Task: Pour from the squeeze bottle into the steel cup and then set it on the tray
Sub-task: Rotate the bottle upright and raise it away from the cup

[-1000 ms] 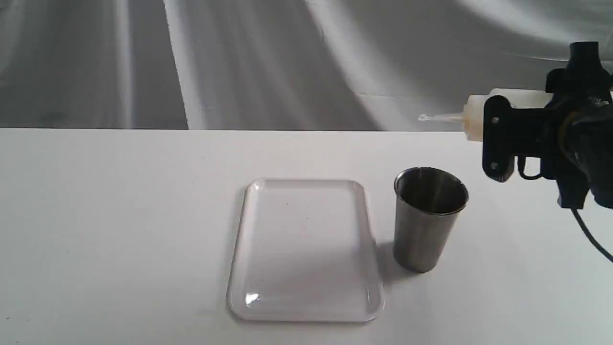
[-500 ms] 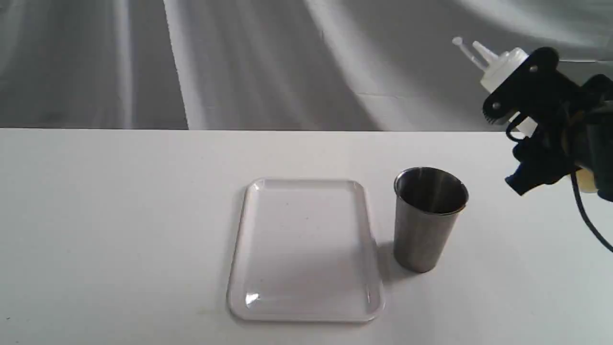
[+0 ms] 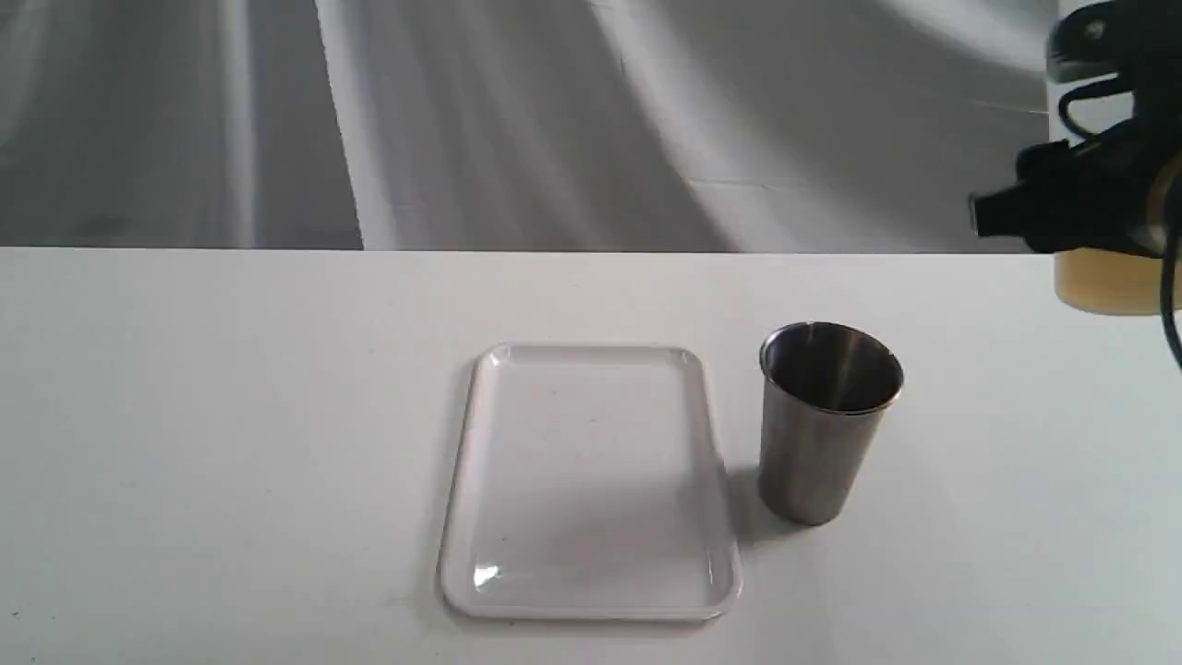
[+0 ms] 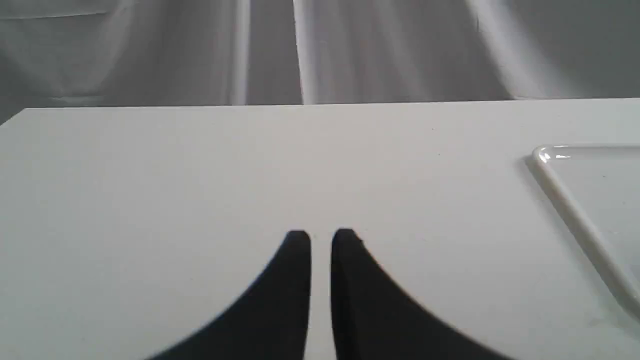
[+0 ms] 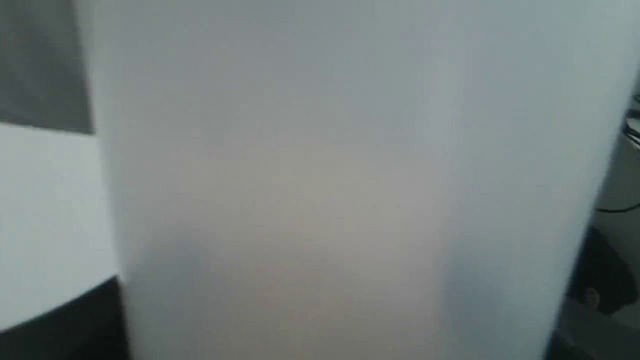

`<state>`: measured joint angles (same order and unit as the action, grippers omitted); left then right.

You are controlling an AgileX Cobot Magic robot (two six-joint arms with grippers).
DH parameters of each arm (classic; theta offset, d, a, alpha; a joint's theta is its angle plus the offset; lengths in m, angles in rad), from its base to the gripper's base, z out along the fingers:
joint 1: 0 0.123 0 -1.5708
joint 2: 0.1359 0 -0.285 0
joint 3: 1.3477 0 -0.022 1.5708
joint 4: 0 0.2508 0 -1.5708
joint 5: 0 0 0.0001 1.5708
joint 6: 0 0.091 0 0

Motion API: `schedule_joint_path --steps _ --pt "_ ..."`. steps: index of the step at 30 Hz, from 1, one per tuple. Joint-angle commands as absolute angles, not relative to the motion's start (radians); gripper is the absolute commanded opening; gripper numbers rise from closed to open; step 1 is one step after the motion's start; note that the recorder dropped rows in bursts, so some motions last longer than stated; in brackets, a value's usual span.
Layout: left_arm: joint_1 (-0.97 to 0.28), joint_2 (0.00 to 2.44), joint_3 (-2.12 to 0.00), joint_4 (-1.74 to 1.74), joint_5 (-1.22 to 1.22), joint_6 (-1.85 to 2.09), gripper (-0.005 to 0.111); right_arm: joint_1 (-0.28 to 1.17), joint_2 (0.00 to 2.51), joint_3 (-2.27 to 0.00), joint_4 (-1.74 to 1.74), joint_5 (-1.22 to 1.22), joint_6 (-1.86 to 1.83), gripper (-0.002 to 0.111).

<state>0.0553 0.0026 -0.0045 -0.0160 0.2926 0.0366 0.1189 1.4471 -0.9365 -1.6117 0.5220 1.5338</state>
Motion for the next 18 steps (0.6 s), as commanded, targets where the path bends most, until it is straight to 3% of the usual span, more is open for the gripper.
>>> schedule_joint_path --steps 1,9,18 --pt "0.047 0.0 0.0 -0.019 0.284 0.032 0.008 0.117 1.382 -0.944 -1.66 0.541 1.659 0.0" --pt "0.047 0.0 0.0 -0.019 0.284 0.032 0.008 0.117 1.276 -0.944 -1.709 0.551 1.676 0.0" --pt "0.047 0.0 0.0 -0.019 0.284 0.034 0.008 0.117 1.136 -1.068 -1.644 0.255 1.676 0.0"
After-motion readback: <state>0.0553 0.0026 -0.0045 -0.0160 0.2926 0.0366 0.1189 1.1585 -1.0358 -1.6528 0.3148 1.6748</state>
